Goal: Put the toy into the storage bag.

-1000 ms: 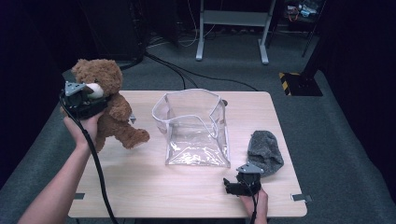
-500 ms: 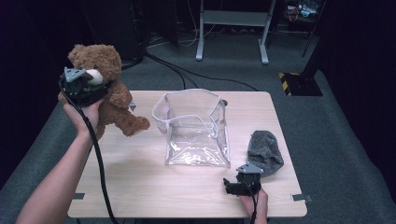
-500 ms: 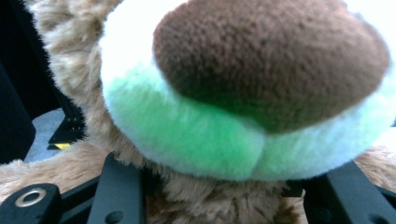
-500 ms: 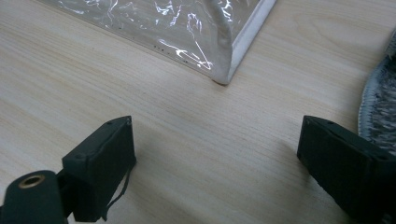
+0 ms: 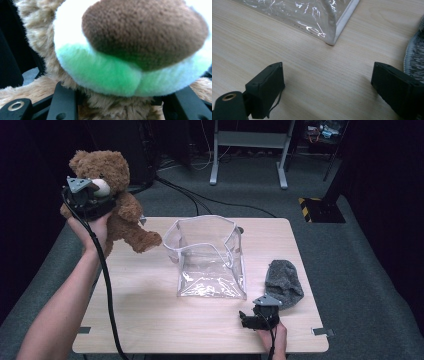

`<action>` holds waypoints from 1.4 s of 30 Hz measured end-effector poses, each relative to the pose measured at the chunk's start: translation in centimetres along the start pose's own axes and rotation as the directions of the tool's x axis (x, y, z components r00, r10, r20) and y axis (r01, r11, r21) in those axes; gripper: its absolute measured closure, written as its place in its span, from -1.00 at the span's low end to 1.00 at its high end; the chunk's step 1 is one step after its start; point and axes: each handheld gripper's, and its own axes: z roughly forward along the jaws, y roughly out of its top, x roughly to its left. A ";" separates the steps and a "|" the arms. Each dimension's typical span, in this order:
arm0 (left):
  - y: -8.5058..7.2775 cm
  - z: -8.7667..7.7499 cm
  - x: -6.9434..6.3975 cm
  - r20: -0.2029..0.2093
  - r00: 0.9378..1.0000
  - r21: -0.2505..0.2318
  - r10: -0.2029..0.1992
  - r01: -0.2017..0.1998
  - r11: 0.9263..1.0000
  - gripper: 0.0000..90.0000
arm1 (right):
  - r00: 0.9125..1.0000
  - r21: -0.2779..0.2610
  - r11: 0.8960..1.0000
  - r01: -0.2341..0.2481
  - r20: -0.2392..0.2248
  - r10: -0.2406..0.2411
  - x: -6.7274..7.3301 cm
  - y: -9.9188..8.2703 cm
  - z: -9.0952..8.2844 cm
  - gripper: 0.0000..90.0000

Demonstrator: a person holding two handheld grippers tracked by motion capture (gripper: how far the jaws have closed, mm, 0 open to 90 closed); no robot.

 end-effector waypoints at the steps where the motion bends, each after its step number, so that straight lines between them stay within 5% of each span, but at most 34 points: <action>1: 0.1 0.0 -0.1 0.000 1.000 -0.004 0.001 -0.001 1.000 0.09 | 1.000 -0.001 1.000 0.000 0.000 0.000 0.0 0.0 0.0 -0.77; 13: 1.5 1.0 -2.4 0.020 1.000 -0.018 0.017 -0.017 1.000 0.08 | 1.000 0.001 1.000 0.002 0.001 -0.002 0.0 0.0 0.0 -0.77; 42: 2.0 4.8 -11.9 0.159 0.987 -0.022 0.030 -0.027 0.999 0.06 | 1.000 -0.004 1.000 -0.002 0.001 0.002 0.0 0.0 0.0 -0.76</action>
